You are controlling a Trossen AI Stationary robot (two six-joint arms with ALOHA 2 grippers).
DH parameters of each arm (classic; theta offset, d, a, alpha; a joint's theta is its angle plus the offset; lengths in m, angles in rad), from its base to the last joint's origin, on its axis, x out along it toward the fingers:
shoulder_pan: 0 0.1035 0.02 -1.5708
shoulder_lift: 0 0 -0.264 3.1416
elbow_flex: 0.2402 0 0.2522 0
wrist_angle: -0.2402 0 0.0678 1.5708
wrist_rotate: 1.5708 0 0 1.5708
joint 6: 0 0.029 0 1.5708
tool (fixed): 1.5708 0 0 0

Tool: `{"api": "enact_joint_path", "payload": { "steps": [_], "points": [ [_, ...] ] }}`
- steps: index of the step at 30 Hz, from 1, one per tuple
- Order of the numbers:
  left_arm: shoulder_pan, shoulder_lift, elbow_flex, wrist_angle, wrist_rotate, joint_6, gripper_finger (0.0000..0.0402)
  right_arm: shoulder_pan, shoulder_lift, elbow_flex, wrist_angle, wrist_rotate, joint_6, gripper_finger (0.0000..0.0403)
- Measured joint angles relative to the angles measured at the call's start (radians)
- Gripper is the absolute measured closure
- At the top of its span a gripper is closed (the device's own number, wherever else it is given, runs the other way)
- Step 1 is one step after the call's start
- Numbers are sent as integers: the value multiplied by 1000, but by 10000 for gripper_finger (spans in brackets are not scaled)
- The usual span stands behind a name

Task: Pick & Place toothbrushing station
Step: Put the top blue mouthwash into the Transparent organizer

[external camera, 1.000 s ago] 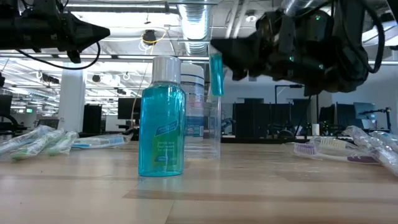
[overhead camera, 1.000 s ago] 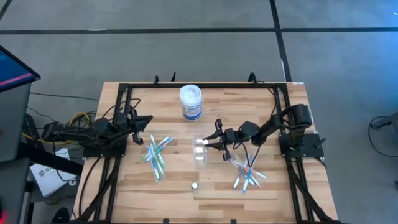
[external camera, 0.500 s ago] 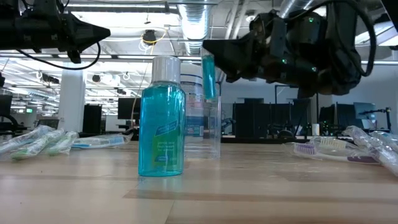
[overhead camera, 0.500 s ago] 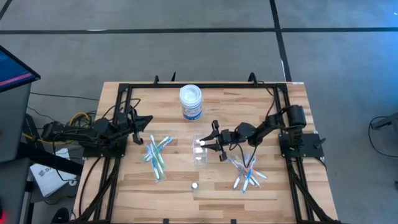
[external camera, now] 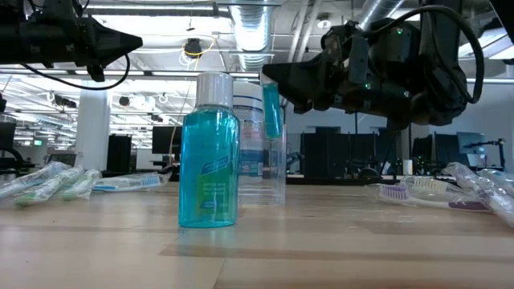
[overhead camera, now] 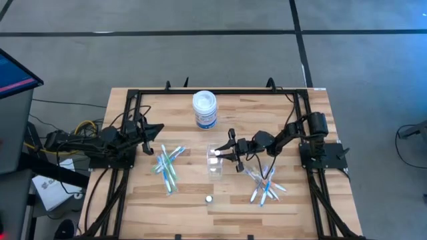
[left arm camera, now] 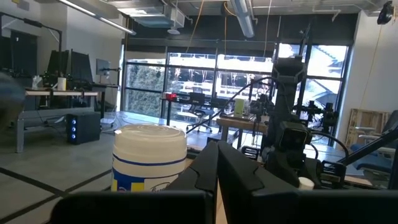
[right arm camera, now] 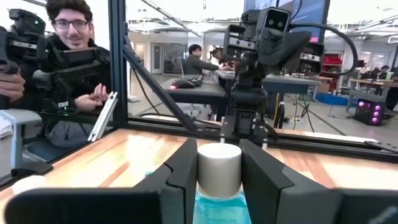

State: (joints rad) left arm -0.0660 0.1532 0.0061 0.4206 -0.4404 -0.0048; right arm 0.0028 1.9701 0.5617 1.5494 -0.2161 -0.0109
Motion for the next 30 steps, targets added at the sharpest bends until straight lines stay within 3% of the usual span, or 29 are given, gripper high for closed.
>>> {"api": "enact_joint_path", "payload": {
  "steps": [30],
  "points": [
    [0, 0, 0, 0, 0, 0, 400, 2, 0, 0, -53, 8, -16, 315]
  ]
}}
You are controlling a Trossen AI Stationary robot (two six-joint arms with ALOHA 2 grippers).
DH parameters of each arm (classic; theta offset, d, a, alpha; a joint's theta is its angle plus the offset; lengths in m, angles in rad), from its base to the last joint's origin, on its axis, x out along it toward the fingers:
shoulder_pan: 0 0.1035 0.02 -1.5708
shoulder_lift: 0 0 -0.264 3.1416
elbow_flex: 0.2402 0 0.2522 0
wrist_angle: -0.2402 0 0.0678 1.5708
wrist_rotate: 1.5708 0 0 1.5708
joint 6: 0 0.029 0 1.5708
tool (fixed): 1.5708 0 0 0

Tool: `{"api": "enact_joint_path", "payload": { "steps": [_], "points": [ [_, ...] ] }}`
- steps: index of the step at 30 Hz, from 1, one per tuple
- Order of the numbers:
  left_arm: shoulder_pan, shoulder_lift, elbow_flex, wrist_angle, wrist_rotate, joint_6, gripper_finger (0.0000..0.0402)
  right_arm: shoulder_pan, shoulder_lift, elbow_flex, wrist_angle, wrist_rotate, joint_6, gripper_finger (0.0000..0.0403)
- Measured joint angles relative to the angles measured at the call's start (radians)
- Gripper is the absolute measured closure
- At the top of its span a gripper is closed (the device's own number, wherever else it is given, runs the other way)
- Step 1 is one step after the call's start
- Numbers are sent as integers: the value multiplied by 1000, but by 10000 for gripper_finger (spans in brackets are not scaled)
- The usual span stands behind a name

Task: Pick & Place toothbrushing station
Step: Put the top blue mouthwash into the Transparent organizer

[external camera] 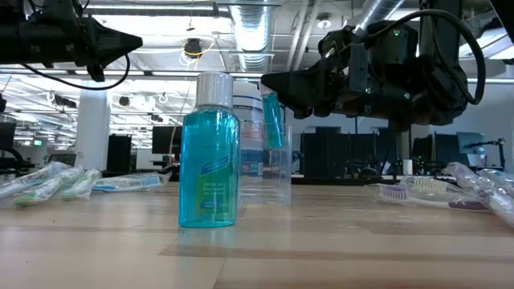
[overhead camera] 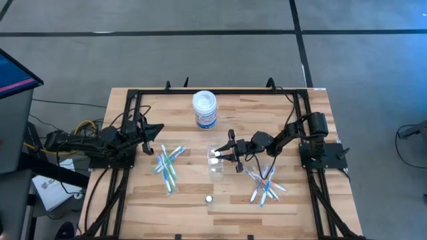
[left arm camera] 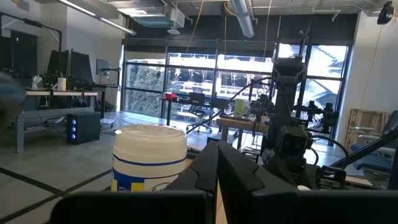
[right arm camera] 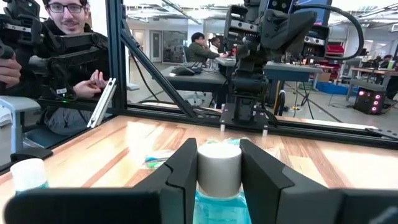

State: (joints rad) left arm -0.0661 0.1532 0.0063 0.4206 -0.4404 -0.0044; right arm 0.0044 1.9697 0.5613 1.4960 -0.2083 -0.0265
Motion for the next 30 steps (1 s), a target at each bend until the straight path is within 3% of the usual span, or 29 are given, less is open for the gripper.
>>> {"api": "enact_joint_path", "payload": {
  "steps": [30],
  "points": [
    [0, 0, 0, 0, 0, 0, 400, 0, 0, 40, -150, 26, -26, 300]
  ]
}}
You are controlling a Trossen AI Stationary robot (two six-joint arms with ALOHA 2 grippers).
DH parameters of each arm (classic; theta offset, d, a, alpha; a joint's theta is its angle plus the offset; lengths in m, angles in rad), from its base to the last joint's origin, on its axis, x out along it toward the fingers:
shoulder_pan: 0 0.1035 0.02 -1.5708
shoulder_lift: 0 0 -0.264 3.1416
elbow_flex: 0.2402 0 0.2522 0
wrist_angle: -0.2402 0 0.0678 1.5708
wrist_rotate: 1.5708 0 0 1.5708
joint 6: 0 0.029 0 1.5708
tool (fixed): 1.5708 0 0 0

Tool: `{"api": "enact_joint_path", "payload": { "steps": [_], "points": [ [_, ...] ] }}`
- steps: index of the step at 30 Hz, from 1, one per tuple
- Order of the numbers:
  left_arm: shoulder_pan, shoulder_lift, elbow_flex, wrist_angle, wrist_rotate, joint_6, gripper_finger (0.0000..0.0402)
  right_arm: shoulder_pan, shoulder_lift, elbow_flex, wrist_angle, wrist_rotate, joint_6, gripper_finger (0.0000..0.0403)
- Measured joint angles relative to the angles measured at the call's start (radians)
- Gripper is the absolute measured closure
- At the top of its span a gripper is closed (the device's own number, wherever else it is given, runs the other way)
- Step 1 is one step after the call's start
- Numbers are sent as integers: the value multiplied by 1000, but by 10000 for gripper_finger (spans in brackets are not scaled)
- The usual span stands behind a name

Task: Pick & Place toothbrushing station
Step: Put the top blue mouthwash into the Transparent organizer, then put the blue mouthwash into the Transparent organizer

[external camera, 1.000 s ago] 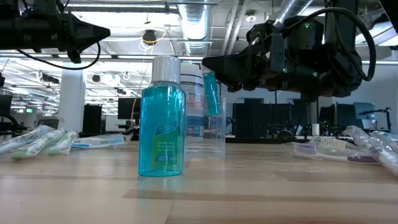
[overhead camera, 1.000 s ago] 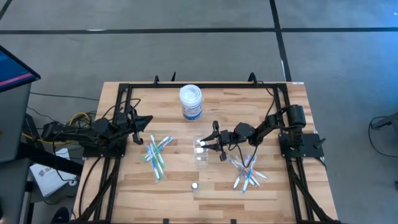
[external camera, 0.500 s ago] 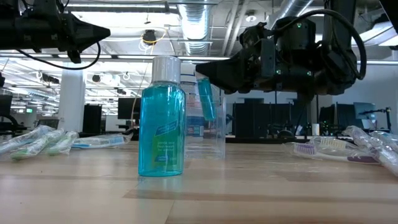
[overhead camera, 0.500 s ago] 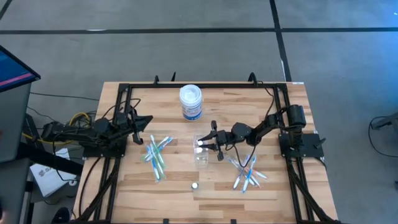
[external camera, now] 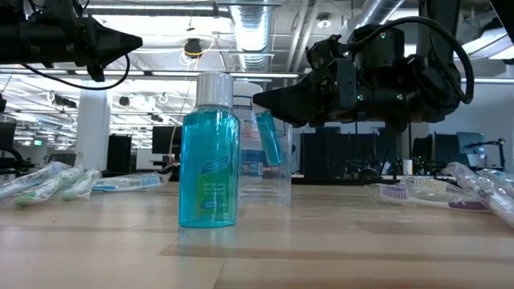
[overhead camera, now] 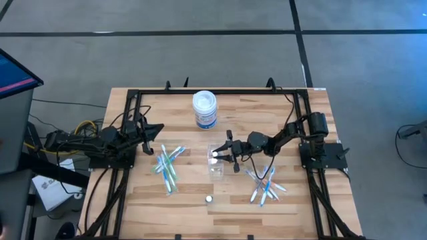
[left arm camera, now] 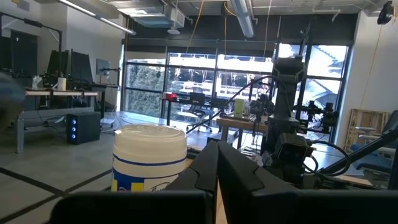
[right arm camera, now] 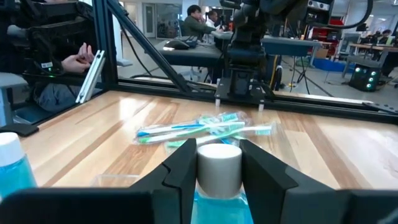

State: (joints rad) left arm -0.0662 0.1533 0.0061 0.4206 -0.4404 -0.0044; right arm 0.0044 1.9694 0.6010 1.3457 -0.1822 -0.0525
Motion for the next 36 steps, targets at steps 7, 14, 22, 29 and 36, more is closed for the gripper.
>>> {"api": "enact_joint_path", "payload": {
  "steps": [7, 14, 22, 29, 36],
  "points": [
    [0, 0, 0, 0, 0, 0, 400, 0, 0, 0, 0, 0, 0, 289],
    [0, 0, 0, 0, 0, 0, 400, 0, 0, 0, -21, 0, 0, 285],
    [0, 0, 0, 0, 0, 0, 400, 0, 0, 0, -29, -1, 0, 284],
    [0, 0, 0, 0, 0, 0, 400, 0, 0, 0, -29, -1, 0, 284],
    [0, 0, 0, 0, 0, 0, 400, 0, 0, 0, -22, -1, 0, 284]
  ]
}}
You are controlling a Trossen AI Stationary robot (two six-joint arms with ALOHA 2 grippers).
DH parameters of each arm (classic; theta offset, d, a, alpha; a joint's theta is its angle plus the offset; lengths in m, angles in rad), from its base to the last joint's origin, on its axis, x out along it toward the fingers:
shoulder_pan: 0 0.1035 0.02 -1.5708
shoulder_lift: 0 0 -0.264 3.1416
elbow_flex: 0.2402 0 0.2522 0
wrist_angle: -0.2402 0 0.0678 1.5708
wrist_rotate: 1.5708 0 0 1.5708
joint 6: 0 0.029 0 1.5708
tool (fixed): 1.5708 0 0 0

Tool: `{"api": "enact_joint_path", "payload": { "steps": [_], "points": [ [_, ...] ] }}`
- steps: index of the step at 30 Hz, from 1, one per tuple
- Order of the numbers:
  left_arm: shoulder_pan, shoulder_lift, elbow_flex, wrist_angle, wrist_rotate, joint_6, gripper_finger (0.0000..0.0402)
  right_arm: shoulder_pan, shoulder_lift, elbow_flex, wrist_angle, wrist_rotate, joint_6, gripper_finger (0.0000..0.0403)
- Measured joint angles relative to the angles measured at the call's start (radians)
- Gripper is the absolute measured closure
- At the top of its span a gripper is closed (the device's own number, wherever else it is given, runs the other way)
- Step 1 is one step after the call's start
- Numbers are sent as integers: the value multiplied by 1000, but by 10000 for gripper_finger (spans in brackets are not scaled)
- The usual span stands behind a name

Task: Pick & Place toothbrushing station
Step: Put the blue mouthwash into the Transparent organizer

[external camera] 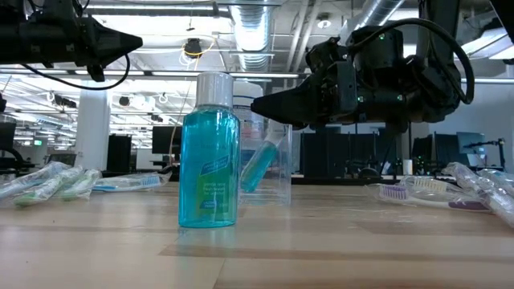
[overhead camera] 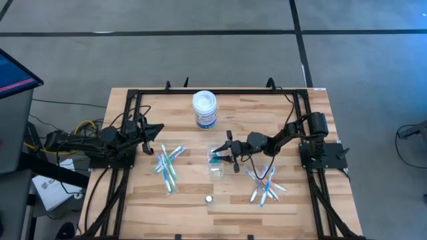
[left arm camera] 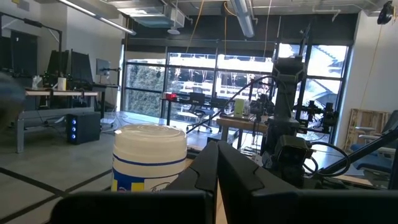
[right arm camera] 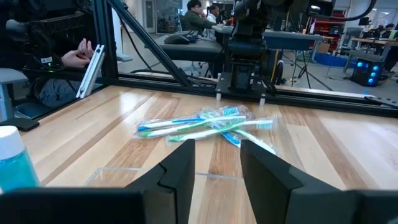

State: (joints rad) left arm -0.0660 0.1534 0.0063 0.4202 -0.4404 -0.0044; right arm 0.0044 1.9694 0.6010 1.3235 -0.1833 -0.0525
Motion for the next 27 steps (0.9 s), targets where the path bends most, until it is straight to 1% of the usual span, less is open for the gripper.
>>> {"api": "enact_joint_path", "payload": {
  "steps": [11, 13, 17, 22, 27],
  "points": [
    [0, 0, 0, 0, 0, 0, 400, 2, -7, 0, -8, -3, 0, 284],
    [0, 0, 0, 0, 0, -1, 400, 2, -7, 0, -7, -18, 0, 284],
    [0, 0, 0, 0, 26, -7, 400, 2, -47, 0, -40, -34, 0, 284],
    [0, 10, 0, -2, 30, -11, 400, 3, -150, 0, -227, -36, 0, 284],
    [0, 64, 0, 7, 54, -11, 400, 3, -244, 0, -393, -37, -8, 284]
  ]
}}
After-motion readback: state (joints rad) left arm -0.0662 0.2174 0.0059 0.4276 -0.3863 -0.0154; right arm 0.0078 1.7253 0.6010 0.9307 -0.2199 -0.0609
